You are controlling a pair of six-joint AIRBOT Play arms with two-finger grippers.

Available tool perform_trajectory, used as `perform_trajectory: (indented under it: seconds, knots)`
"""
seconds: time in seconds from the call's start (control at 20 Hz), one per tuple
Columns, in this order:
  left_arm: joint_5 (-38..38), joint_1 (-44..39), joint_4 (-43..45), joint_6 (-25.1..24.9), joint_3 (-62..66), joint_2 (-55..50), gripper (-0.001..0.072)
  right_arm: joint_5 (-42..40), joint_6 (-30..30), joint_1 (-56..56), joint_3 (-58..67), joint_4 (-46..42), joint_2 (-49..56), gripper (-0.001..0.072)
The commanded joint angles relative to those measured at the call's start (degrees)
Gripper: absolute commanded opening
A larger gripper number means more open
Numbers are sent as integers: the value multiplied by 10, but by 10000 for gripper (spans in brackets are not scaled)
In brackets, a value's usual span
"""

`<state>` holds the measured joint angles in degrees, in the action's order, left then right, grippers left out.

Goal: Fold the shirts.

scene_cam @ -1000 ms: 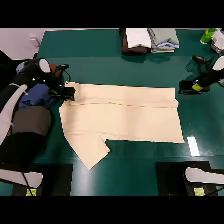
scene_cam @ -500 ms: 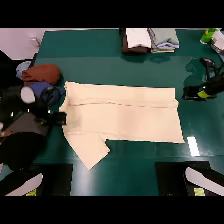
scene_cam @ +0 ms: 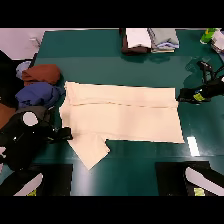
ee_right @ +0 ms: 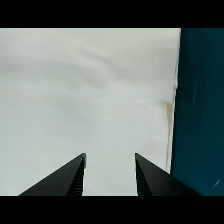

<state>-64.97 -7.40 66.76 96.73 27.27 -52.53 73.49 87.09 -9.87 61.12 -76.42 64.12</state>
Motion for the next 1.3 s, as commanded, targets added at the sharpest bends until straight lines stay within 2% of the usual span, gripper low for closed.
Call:
perform_trajectory:
  seconds: [0.0,0.05,0.1,0.15,0.3,0.45,0.55,0.7,0.9,0.95,1.15,1.25]
  knots:
    - [46,-1,-43,-27,-25,1,475,0,5,0,0,5,0,373]
    - [51,-1,-43,-30,-25,1,288,2,5,0,0,5,-1,373]
    - [52,-1,-43,-50,-23,1,66,7,5,0,0,5,-1,373]
    - [45,-1,-42,-58,-15,1,28,21,5,0,0,4,-1,372]
    - [-3,-1,11,-57,32,6,27,67,0,-18,-21,-5,-12,373]
    - [-41,-1,44,-57,62,30,27,79,-1,-66,-124,-64,-80,381]
    - [-47,-1,42,-57,64,31,28,92,-3,-109,-194,-75,-112,562]
    - [-45,-1,38,-58,64,31,28,89,-6,-138,-266,-71,-120,554]
    - [-47,-1,37,-57,64,31,28,57,4,-92,-310,-71,-120,549]
    - [-47,-1,36,-57,64,31,28,50,12,-75,-315,-71,-119,499]
    - [-50,-1,35,-58,64,31,28,23,20,-37,-332,-35,-119,487]
    - [-51,-1,35,-61,64,31,28,15,20,-24,-338,-31,-119,448]
